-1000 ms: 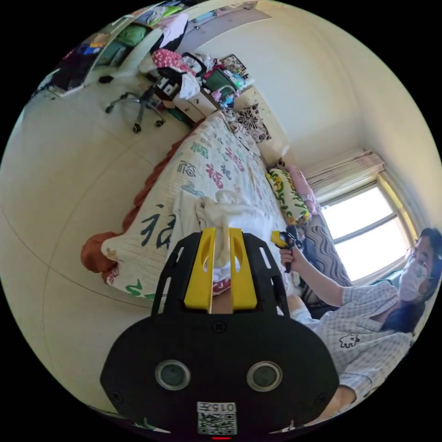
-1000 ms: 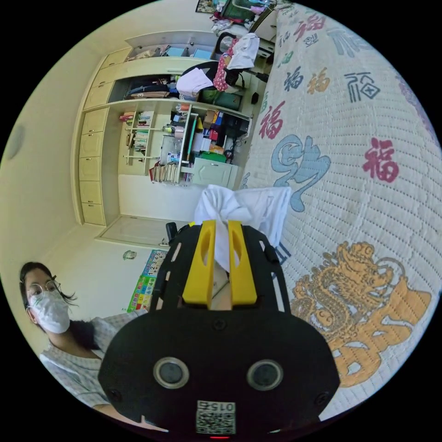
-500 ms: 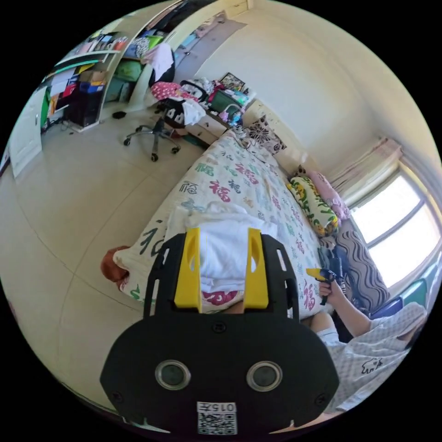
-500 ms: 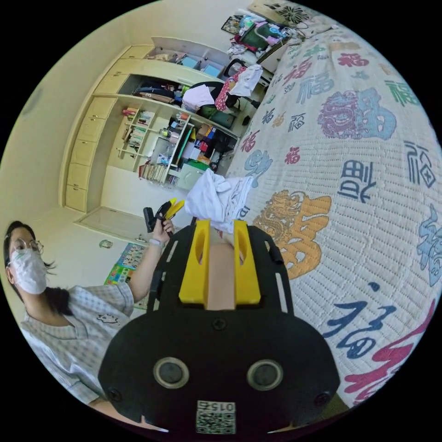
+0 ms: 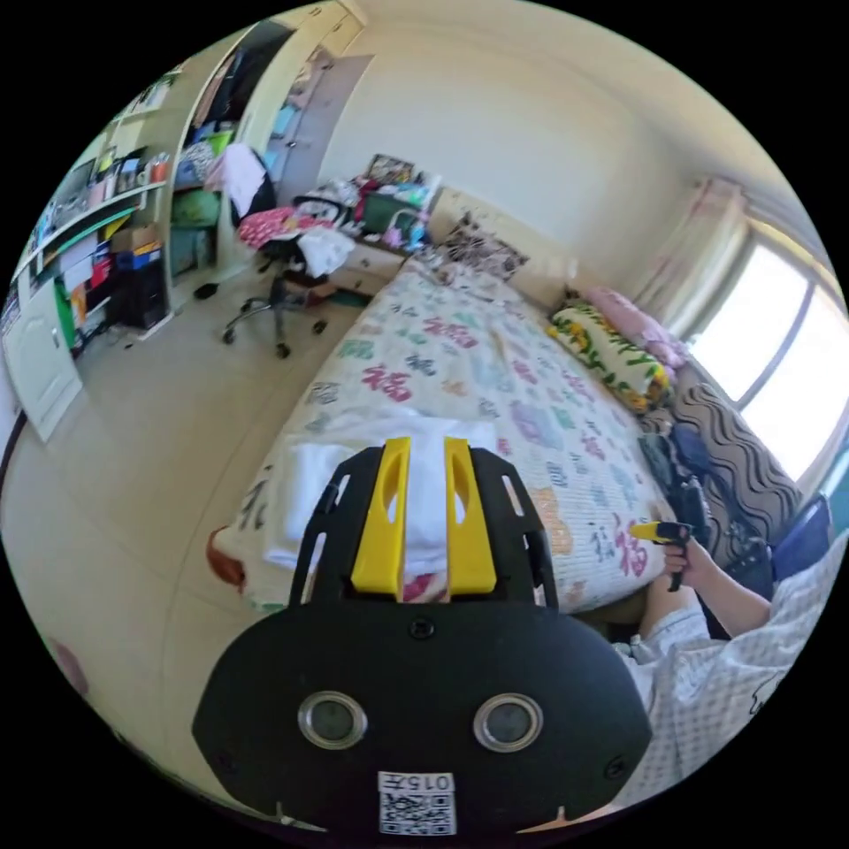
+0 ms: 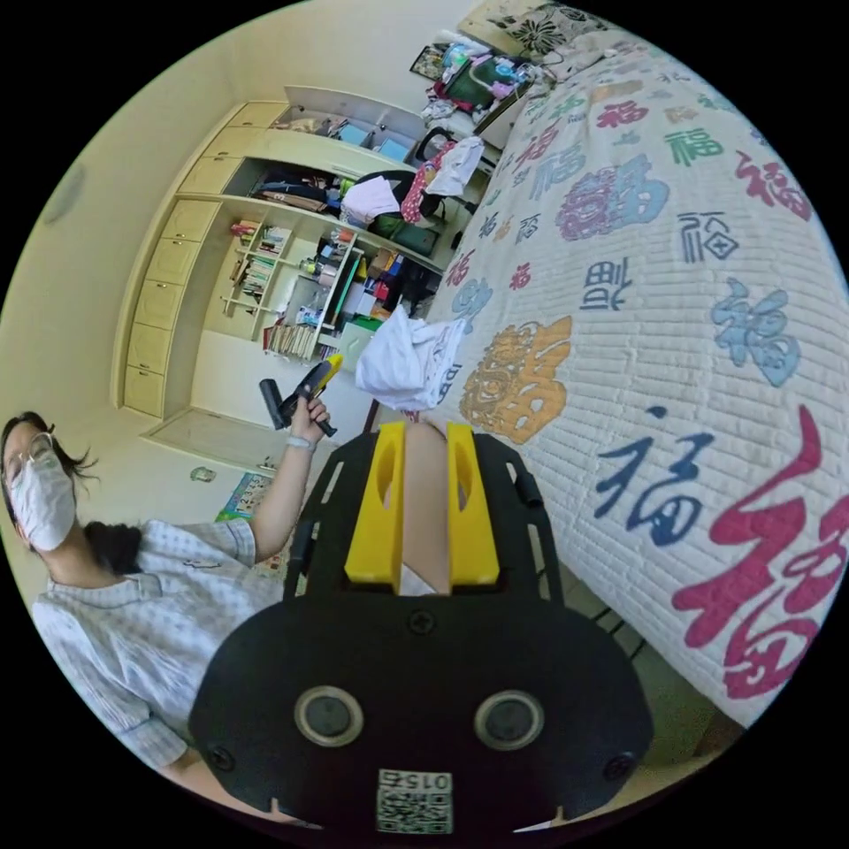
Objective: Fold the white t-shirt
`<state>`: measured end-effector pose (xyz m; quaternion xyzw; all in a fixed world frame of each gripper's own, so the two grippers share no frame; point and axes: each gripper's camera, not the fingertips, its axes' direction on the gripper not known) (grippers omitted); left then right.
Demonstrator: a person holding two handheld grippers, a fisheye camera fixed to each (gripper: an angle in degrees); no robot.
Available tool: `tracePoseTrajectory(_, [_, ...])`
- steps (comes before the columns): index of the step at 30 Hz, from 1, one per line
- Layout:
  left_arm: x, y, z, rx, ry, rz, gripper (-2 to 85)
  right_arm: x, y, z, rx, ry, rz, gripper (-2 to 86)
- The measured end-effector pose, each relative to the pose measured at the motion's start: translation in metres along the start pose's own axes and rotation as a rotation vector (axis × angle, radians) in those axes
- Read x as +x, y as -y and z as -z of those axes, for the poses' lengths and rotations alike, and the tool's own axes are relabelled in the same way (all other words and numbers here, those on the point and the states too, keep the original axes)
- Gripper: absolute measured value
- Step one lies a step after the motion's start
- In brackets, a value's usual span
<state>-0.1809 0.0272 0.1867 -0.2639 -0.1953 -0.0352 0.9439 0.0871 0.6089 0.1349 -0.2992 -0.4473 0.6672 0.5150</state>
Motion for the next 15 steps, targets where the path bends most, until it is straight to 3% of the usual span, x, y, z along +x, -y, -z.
tracePoseTrajectory(7, [0.125,-0.007,-0.092,-0.100,-0.366,-0.040,9.8,-0.019,-0.065,0.095,0.151,-0.445,0.025,9.1])
tracePoseTrajectory(9, [0.179,-0.003,-0.147,-0.225,-0.539,-0.028,10.0,-0.025,-0.080,0.126,0.198,-0.560,0.017,9.7])
tracePoseTrajectory(15, [0.353,0.036,-0.252,-0.433,-0.795,-0.170,10.7,-0.032,-0.147,0.231,0.394,-0.890,-0.086,10.4])
